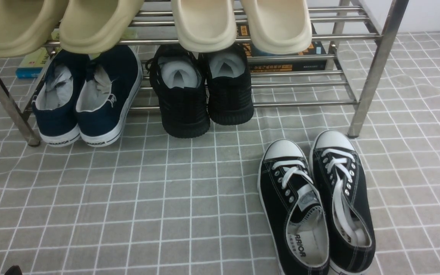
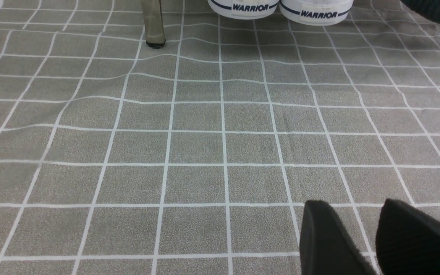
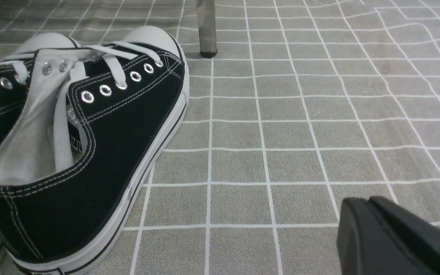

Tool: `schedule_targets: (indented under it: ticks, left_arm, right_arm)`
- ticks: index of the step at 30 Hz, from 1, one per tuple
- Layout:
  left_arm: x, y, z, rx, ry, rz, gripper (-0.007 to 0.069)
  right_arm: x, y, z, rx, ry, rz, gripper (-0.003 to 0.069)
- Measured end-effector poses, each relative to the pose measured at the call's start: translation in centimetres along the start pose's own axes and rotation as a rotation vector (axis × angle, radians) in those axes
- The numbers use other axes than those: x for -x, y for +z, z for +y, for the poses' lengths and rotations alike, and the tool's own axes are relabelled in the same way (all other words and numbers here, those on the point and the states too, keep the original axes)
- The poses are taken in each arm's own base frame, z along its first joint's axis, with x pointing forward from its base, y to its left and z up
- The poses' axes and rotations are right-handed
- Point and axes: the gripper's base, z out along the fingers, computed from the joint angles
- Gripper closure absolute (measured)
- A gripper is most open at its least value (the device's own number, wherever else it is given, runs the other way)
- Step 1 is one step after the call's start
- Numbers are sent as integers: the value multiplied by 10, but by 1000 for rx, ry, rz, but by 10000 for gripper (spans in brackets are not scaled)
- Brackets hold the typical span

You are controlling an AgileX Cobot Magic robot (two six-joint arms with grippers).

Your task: Take the shoes off the shelf with your hand from the grey coffee tablecloth.

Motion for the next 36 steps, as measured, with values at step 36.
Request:
schedule_targets:
  ticks: [36]
  left_arm:
    - [0,0,0,0,0,0,385]
  right_arm:
    - [0,0,0,0,-1,2,582]
